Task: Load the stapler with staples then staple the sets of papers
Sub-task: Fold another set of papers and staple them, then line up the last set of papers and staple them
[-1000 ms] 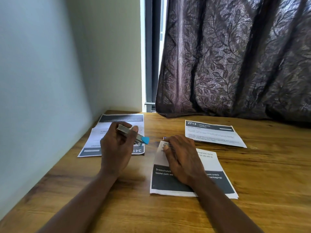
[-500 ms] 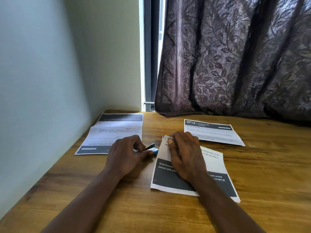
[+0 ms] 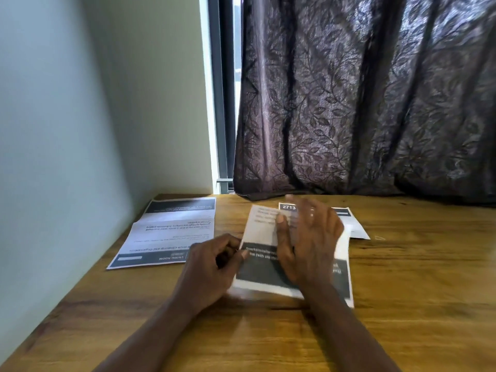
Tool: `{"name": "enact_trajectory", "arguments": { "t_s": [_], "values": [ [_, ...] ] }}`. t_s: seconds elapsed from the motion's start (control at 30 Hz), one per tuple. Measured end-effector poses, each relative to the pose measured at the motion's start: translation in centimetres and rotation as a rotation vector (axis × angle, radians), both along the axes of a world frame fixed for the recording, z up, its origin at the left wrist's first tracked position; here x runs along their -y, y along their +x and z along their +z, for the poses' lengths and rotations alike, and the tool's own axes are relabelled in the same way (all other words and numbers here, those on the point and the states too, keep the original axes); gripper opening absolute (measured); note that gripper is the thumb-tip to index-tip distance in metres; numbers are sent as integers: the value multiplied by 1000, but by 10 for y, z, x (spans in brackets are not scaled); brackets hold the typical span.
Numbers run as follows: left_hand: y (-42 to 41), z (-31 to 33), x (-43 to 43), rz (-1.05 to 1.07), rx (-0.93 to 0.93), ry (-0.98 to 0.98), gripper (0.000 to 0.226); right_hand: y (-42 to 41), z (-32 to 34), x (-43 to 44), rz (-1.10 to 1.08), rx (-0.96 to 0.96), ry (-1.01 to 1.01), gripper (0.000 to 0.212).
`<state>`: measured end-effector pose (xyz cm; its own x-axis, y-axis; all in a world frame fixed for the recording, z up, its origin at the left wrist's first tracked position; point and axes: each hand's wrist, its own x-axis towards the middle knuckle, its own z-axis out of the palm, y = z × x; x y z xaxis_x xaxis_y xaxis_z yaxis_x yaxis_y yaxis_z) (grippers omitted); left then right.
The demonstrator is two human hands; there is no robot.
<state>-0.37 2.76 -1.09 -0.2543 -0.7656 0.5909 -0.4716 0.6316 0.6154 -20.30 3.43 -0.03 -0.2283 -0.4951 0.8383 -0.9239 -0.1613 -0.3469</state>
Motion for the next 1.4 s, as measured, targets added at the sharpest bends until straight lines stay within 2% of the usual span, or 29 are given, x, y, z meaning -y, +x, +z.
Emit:
{"name": "enact_trajectory", "arguments": {
  "t_s": [0.1, 0.17, 0.23, 0.33, 0.43, 0.5, 0.57, 0.63, 0.7, 0.8, 0.9, 0.97, 1.1, 1.3, 1.4],
  "values": [
    [-13, 6, 13, 24, -215, 82, 14, -21, 1, -6, -175, 238, 9, 55],
    [-23, 7, 24, 9, -309, 165, 7, -37, -1, -11, -168, 397, 16, 59],
    [-35, 8, 34, -11, -342, 193, 5, -54, -4, -14, -79, 638, 34, 61],
    [-52, 12, 43, -42, -383, 233, 5, -79, -7, -11, 88, 1068, 45, 48],
    [-64, 9, 53, -65, -389, 242, 7, -100, -8, -4, 211, 1203, 51, 25],
    [-66, 6, 59, -38, -316, 162, 17, -110, -11, 1, 238, 1195, 53, 13],
    [-61, 4, 63, 7, -139, 21, 34, -121, -13, 10, 178, 1194, 4, 13],
    [-55, 4, 67, 33, 44, -62, 53, -134, -12, 22, 104, 1283, -71, 20],
    [-51, 6, 68, 82, 205, -90, 59, -142, -7, 32, 48, 1406, -106, 18],
    [-51, 4, 69, 89, 376, -75, 66, -150, -5, 49, -76, 1314, -28, 5],
    [-54, 2, 73, 87, 482, -68, 69, -154, -8, 63, -150, 1102, 47, 14],
    [-54, 1, 77, 92, 512, -49, 67, -159, -16, 71, -239, 915, 138, 26],
    [-54, -1, 78, 104, 552, -43, 65, -157, -18, 69, -352, 660, 280, 23],
    [-56, -3, 76, 84, 555, -47, 69, -154, -21, 71, -546, 515, 379, 33],
    [-56, -3, 76, 72, 544, -45, 75, -156, -23, 71, -556, 424, 439, 32]
  ]
}}
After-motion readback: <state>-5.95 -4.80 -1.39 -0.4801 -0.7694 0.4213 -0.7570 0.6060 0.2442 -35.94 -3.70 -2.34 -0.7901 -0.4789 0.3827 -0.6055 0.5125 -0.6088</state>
